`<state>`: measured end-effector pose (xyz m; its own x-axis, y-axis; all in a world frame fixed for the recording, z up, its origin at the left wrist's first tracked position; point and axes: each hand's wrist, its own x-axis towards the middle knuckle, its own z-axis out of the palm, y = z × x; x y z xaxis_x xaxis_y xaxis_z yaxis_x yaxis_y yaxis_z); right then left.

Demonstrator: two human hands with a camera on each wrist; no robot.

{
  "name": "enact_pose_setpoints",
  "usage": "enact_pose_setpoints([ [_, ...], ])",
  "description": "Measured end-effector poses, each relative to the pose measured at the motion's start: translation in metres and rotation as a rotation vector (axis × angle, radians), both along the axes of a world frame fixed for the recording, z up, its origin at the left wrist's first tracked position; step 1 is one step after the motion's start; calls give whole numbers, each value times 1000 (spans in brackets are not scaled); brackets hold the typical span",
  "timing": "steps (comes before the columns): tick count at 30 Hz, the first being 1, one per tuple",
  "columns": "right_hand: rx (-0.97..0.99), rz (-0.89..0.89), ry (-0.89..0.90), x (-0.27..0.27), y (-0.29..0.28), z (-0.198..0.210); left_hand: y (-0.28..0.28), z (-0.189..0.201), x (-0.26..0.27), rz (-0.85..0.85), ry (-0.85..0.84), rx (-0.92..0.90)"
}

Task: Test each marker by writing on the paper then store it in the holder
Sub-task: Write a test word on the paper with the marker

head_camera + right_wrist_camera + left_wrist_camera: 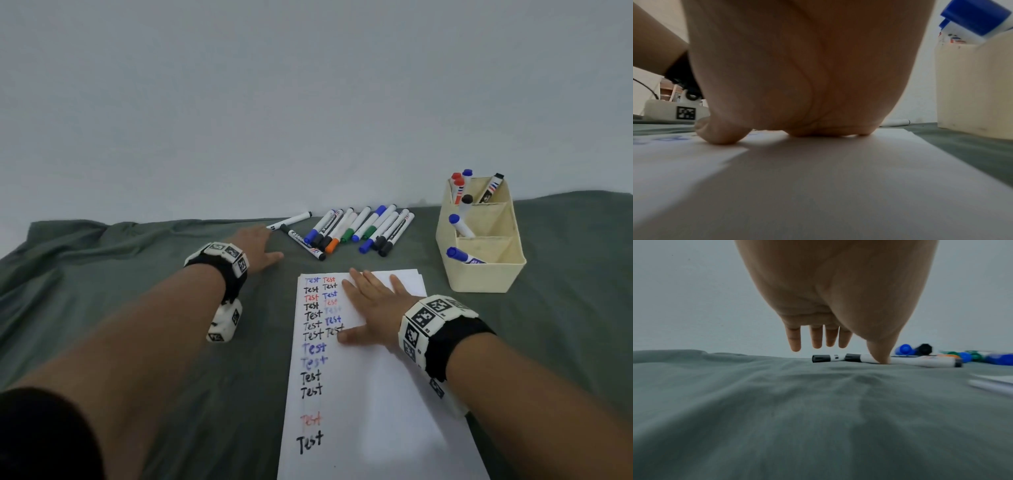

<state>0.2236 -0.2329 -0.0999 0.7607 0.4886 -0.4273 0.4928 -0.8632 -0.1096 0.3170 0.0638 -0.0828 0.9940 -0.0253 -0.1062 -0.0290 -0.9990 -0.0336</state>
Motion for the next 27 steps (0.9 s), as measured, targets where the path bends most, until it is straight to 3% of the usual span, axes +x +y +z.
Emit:
enact_pose_setpoints([
  [9, 15, 1, 48, 5, 1, 1, 9, -2, 30, 108, -68, 84],
  [18, 141, -52, 9, 6, 4, 7, 17, 3, 3, 192, -130, -22],
  [22, 263, -80, -130, 6, 4, 14, 4, 24, -32, 35, -209, -104],
  [27, 295, -67, -455, 5, 4, 18, -45, 48, -81, -283, -229, -247],
])
